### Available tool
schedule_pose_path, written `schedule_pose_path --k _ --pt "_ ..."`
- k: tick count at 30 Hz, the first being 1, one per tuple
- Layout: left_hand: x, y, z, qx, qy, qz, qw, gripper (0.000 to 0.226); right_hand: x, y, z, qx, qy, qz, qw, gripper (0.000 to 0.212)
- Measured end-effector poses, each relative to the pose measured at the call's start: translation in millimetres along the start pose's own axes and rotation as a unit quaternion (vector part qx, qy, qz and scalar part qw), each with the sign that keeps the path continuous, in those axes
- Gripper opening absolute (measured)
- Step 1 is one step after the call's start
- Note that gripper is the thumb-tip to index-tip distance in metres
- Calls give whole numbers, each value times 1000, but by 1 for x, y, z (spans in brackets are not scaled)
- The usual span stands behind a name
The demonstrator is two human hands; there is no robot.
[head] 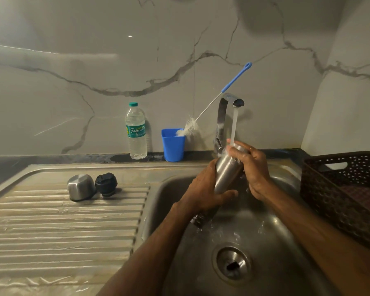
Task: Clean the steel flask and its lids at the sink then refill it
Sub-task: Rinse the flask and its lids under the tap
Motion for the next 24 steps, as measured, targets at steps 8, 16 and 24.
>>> schedule_pose_path --k 8,16,24 --pt "-26 -7 42 2 55 -13 998 59 -44 -10 -13 109 -93 -87 986 30" --pt "-81 22 50 6 361 -317 877 53 -28 20 -40 263 74 161 948 70" --pt "-52 3 44 -72 360 -254 895 42 10 52 -22 198 267 306 892 96"
Point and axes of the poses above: each hand's wrist, its own y-axis away from the middle knuckle, its own x-axis out of the palm, z = x × y, the point moved 8 cm from there along -y, towards the middle knuckle, and after that the axes turned 10 degrees about z, right-handed, at the moved point
